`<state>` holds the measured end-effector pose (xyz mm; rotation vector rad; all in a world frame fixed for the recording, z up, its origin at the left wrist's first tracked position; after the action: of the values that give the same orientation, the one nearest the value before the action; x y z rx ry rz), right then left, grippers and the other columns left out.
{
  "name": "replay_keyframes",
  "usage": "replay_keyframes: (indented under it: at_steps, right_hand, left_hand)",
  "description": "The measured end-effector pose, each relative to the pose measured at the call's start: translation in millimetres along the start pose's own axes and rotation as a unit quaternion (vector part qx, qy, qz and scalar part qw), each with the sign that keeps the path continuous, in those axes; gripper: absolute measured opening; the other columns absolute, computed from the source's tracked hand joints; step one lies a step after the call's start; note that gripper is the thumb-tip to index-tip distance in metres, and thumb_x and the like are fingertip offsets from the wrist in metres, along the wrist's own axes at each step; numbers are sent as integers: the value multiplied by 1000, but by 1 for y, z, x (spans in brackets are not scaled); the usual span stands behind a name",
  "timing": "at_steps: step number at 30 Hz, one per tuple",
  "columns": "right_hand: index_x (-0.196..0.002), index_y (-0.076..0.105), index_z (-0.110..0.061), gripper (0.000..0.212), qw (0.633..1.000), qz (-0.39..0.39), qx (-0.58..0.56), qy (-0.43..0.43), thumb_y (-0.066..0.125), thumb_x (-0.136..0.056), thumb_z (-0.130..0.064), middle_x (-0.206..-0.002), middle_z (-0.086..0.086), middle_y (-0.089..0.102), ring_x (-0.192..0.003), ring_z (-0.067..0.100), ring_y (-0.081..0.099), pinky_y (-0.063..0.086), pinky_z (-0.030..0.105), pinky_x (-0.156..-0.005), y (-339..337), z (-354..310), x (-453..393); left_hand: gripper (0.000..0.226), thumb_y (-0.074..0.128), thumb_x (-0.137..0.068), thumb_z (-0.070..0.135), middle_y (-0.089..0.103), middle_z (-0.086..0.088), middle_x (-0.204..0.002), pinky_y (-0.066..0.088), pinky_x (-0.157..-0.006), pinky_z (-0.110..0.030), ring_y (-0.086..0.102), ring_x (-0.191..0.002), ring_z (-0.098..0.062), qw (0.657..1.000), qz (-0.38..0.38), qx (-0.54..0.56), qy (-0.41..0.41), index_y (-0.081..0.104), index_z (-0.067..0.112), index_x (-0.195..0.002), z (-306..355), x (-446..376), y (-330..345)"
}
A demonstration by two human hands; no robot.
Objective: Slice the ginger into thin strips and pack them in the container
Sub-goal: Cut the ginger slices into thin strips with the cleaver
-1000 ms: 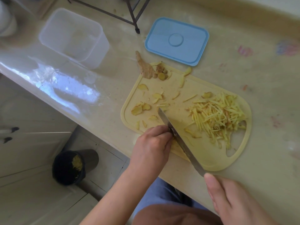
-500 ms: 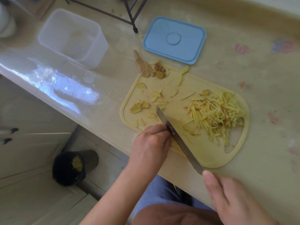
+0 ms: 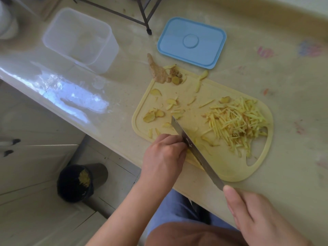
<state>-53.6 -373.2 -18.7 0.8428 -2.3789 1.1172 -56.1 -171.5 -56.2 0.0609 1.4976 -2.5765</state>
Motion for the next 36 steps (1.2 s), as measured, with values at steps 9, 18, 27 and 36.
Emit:
replay_keyframes:
  at_steps: [9,18,27,36]
  right_hand:
    - [-70,49,-22,83,1000,-2,-29,12,7,-63,-93,-49,-2,54,-51,13,53,43,30,-58,-6,-4,4]
    - [-62,44,-10,93,1000,12,-10,-1,6,-63,-95,-50,3,55,-49,14,51,43,30,-58,-2,0,1]
    - [-52,40,-17,71,999,-10,10,-34,14,-79,-77,-49,-8,55,-47,7,50,35,28,-54,6,-5,-13]
    - [-56,43,-10,93,999,-24,19,-17,3,-64,-94,-48,-3,54,-51,12,52,41,30,-57,0,-5,-2]
  left_hand:
    - [15,65,-84,14,73,7,-88,52,-64,-26,64,-83,-18,998,41,-30,33,79,15,-80,1,5,-3]
    - [9,73,-80,7,71,6,-79,51,-62,-28,65,-78,-18,995,51,-68,44,77,13,-76,5,8,-3]
    - [11,70,-84,1,72,1,-86,52,-66,-31,63,-84,-21,997,58,-38,41,78,9,-82,3,12,1]
    - [19,60,-92,8,74,1,-94,51,-78,-28,60,-90,-21,996,71,-42,46,79,8,-90,2,25,0]
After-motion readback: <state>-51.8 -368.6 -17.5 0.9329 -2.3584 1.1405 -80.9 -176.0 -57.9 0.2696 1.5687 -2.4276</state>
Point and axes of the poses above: each hand's wrist, its own x-axis away from the middle knuckle, its own y-axis out of the palm, z = x × y, the point moved 4 cm from there along -x, towards the middle knuckle
